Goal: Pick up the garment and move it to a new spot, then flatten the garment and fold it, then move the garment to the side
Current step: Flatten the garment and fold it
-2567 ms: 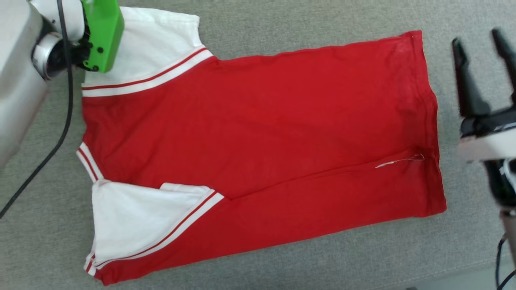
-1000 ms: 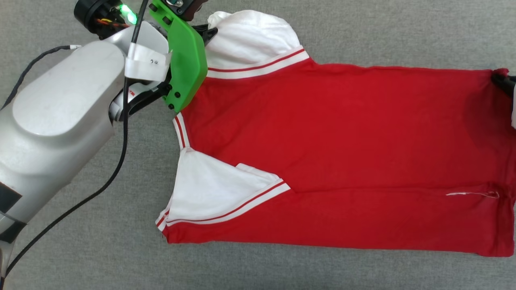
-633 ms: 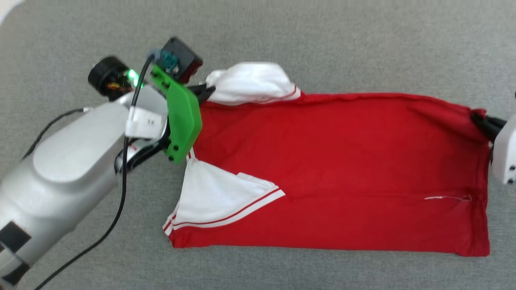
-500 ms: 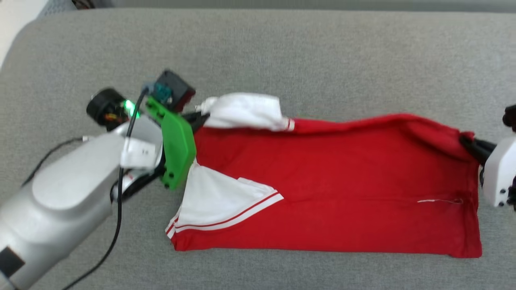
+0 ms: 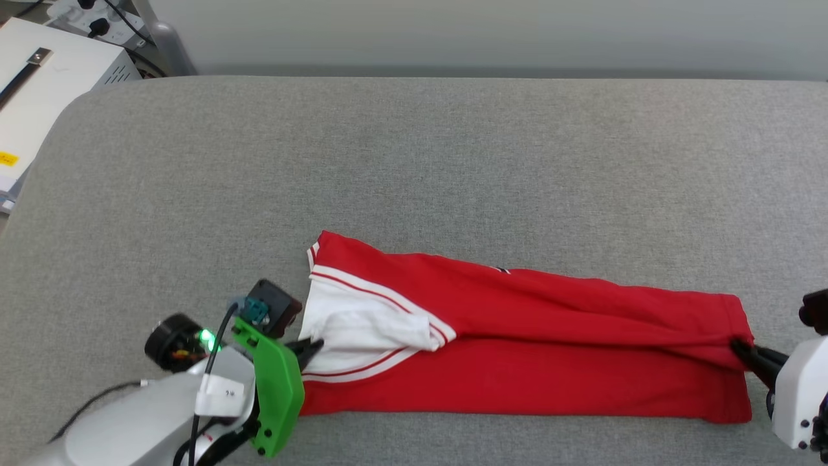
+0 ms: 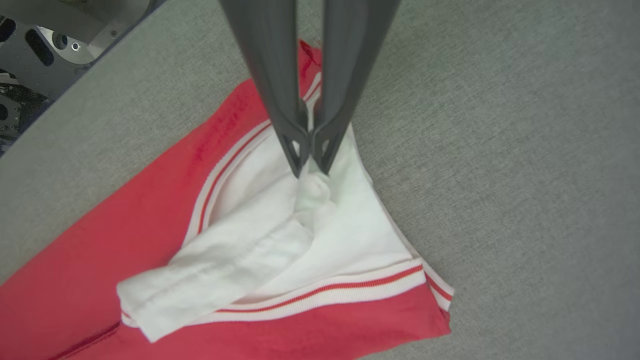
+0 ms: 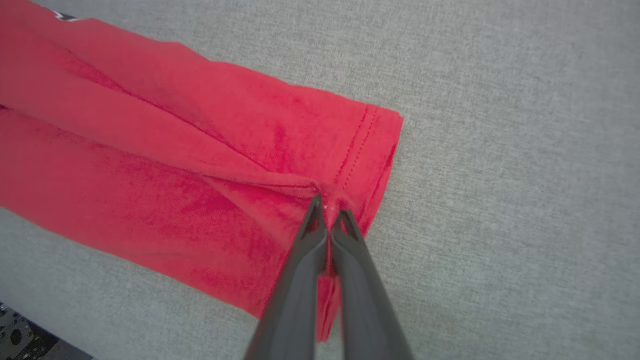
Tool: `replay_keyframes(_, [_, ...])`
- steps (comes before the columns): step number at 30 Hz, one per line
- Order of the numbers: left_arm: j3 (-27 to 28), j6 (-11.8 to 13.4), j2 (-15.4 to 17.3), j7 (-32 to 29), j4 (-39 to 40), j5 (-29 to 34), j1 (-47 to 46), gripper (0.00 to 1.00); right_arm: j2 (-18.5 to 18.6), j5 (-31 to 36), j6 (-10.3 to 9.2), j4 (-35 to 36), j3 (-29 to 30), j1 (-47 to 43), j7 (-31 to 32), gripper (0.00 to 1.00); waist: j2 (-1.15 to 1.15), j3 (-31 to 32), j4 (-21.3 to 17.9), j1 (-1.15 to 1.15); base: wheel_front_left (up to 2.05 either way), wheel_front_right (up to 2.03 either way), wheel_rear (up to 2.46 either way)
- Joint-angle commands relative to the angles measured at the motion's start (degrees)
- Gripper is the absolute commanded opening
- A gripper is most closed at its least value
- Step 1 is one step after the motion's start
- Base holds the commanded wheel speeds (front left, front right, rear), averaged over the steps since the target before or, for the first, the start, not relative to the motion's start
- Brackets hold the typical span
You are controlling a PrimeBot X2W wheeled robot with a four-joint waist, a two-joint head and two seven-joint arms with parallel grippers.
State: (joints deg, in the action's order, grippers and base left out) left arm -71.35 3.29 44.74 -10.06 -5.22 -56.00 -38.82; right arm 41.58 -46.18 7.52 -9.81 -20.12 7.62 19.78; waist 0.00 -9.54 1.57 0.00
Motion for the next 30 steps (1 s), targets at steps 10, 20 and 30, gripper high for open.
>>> replay_keyframes(10, [0.88, 2.12, -3.41, 6.49, -6.34, -1.32, 5.60, 1.00, -3.82, -1.01, -0.03, -1.03, 2.77, -3.58, 2.01, 1.00, 0.00, -1.53, -0.08, 0.00, 0.00, 0.00, 0.00])
replay_keyframes(20, [8.91, 13.53, -2.92, 22.56, -4.03, 0.47, 9.42, 1.00, -2.27, -11.07, -0.03, 4.82, 11.70, -4.71, 4.54, 1.00, 0.00, 1.23, 0.14, 0.00, 0.00, 0.00, 0.00])
replay_keyframes(30, [23.08, 23.31, -6.37, 25.03, 2.59, 11.12, 15.88, 1.00, -0.73, -18.64, -0.03, 0.15, 18.58, -5.65, 13.20, 1.00, 0.00, -0.13, 2.79, 0.00, 0.00, 0.00, 0.00])
